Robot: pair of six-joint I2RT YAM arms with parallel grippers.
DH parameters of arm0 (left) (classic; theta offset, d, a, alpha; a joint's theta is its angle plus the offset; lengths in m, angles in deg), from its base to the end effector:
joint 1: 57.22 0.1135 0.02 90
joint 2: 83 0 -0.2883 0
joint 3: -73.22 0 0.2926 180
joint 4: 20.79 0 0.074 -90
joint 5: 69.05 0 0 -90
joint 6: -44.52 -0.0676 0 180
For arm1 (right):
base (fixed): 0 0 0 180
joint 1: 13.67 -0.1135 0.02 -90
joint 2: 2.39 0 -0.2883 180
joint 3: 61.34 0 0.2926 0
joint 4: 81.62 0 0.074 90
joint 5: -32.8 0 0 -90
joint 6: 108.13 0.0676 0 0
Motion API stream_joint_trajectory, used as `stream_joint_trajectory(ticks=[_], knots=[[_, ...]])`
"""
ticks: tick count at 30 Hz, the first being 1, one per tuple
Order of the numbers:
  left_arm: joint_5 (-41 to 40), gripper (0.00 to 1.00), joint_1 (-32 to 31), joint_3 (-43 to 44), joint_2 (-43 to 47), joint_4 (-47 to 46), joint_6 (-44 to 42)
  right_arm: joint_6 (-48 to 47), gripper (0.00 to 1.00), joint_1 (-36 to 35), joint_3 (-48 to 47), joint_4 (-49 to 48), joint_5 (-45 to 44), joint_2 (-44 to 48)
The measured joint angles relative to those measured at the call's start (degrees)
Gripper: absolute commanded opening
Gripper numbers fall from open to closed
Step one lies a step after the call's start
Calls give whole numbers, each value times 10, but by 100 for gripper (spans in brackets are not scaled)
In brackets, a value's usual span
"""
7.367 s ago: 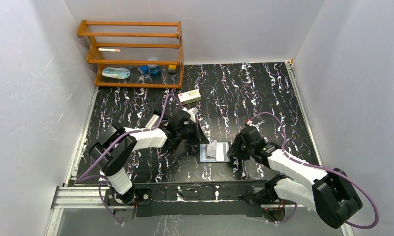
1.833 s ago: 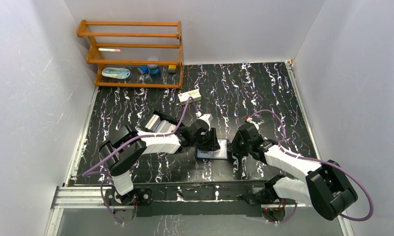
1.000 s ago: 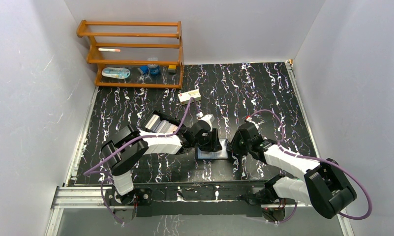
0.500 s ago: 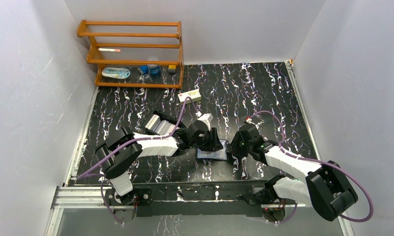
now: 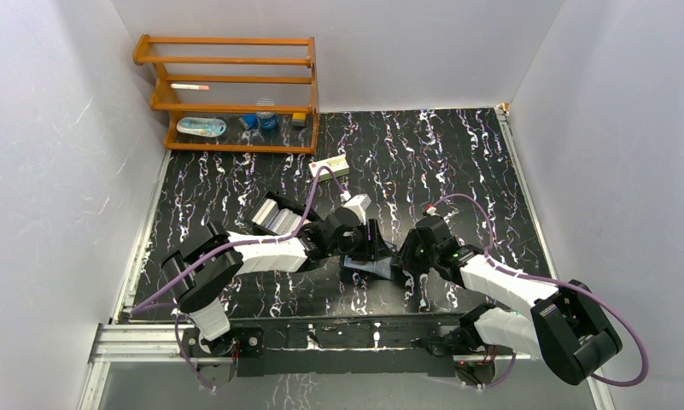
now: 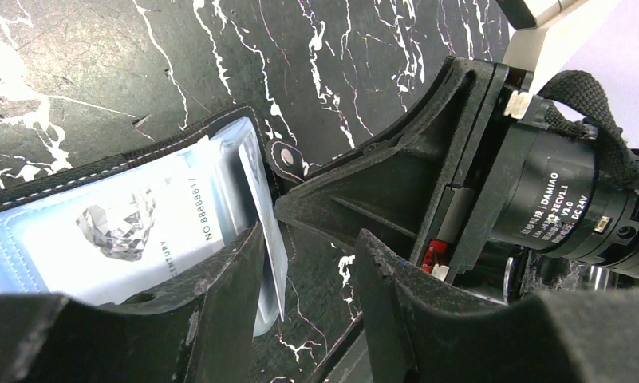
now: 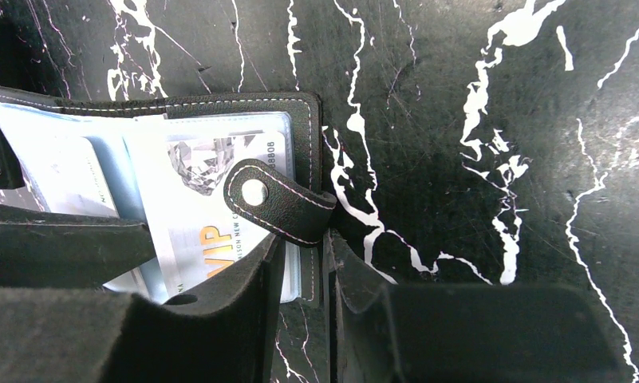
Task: Put the credit cards into the card holder
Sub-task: Insert the credit card into the card holder.
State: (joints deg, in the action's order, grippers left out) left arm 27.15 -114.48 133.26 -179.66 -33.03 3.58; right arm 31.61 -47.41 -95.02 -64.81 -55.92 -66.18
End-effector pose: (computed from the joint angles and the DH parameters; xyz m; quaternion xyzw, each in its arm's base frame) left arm 0.2193 -0.3546 0.1670 0.0892 0.8350 -0.4603 0.2880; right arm 0.2008 0.1359 0.1220 0.1254 0.9216 0.2522 0.2670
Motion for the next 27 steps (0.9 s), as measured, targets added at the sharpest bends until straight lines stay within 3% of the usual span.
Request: stream_joint_trajectory(ticks=[16, 27], knots=[[2, 44, 0, 0, 10, 20, -15, -2, 33, 0, 2, -4, 6, 0], [-85, 51, -6, 42, 42, 197, -52, -2, 33, 0, 2, 27, 2, 16]])
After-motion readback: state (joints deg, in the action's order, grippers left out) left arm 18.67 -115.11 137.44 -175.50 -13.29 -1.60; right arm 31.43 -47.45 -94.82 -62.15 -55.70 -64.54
